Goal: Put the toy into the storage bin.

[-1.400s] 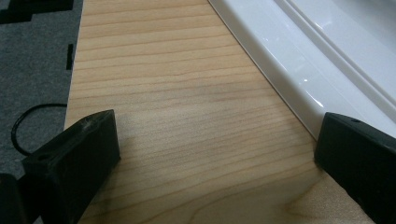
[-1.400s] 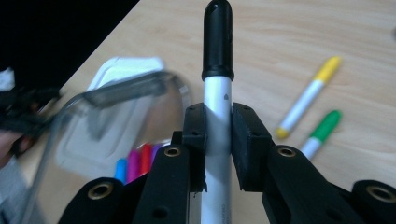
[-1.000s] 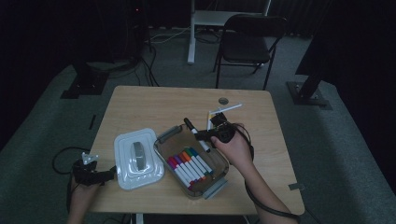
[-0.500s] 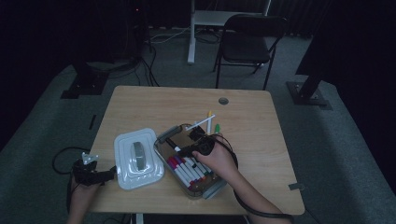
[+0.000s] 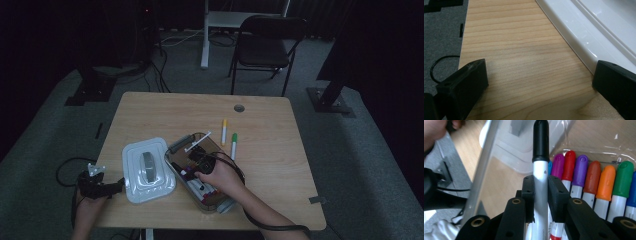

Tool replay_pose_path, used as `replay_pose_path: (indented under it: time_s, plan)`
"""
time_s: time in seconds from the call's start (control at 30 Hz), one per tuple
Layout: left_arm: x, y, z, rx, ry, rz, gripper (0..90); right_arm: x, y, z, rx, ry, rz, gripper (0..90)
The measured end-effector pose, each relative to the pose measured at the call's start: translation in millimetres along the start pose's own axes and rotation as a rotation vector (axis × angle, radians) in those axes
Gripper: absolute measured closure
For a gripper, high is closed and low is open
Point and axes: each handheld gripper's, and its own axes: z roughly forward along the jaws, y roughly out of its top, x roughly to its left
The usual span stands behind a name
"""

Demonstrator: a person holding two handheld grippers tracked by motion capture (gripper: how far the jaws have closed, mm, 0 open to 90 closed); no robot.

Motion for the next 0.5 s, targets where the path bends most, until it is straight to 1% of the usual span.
replay_pose_path:
  time_s: [0.1,0.13,0.23,0.27,0.4,0.5]
  plan:
    - [0.2,0.0,-0.2,0.002,0.001,0.003,0.6,-1.4,0.6,5.5,0.025,0.01,0.002,76.7]
    - [0.1,0.0,-0.2,0.002,0.0,0.002,0.6,-1.4,0.7,7.5,0.045,0.008,0.001,76.7]
    - [0.1,0.0,-0.1,0.002,-0.001,0.001,0.6,-1.6,0.8,13.5,0.074,0.006,-0.007,76.7]
    - [0.0,0.0,-0.1,0.002,-0.001,0.001,0.6,-1.5,0.5,14.8,0.071,0.002,-0.009,76.6]
    - [0.0,0.0,-0.1,0.002,-0.001,0.0,0.6,-1.9,0.9,21.0,0.106,0.009,0.0,76.4]
    - [0.0,0.0,-0.1,0.002,-0.001,0.0,0.6,-0.5,-0.2,25.5,0.138,0.01,-0.013,74.8]
